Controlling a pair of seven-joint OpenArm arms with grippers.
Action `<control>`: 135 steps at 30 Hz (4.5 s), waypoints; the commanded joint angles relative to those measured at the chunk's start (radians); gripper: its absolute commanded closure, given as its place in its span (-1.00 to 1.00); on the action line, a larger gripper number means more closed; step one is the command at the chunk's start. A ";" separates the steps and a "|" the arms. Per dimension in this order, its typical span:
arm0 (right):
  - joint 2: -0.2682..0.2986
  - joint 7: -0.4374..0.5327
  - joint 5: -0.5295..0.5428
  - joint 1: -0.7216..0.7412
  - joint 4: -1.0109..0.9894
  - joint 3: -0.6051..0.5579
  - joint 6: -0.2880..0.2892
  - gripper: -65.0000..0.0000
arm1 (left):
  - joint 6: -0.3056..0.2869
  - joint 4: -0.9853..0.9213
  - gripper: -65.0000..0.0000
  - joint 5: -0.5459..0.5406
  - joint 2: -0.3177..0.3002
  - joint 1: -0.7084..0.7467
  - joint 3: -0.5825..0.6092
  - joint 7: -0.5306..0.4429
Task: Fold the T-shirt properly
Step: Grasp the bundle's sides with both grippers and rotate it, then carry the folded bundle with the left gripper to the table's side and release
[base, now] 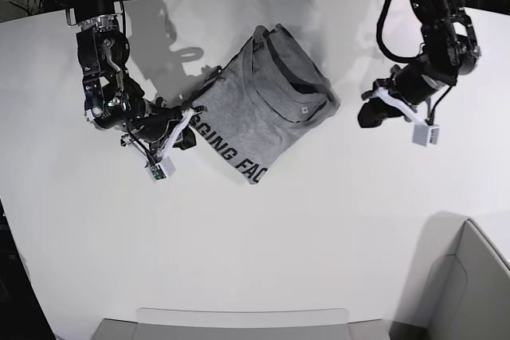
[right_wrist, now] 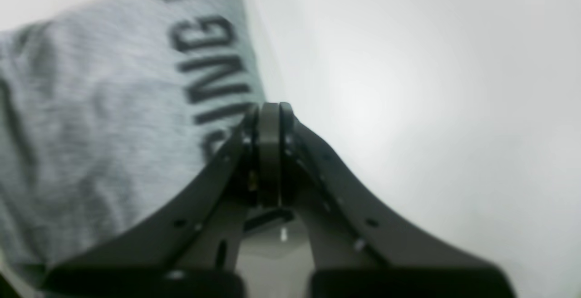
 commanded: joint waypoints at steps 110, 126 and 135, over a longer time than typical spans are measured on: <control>-0.093 -0.045 -0.208 -0.193 0.399 0.270 0.001 1.00 | -0.006 -0.477 1.00 0.632 -0.276 -0.205 0.559 -0.430; -0.093 -0.037 -0.207 -0.199 0.482 0.268 0.003 1.00 | -0.003 -0.297 1.00 0.632 -0.421 -0.193 0.416 -0.493; -0.044 0.284 -0.205 -0.277 0.511 0.230 0.003 1.00 | -0.005 0.114 1.00 0.631 -0.091 -0.168 -0.087 -0.499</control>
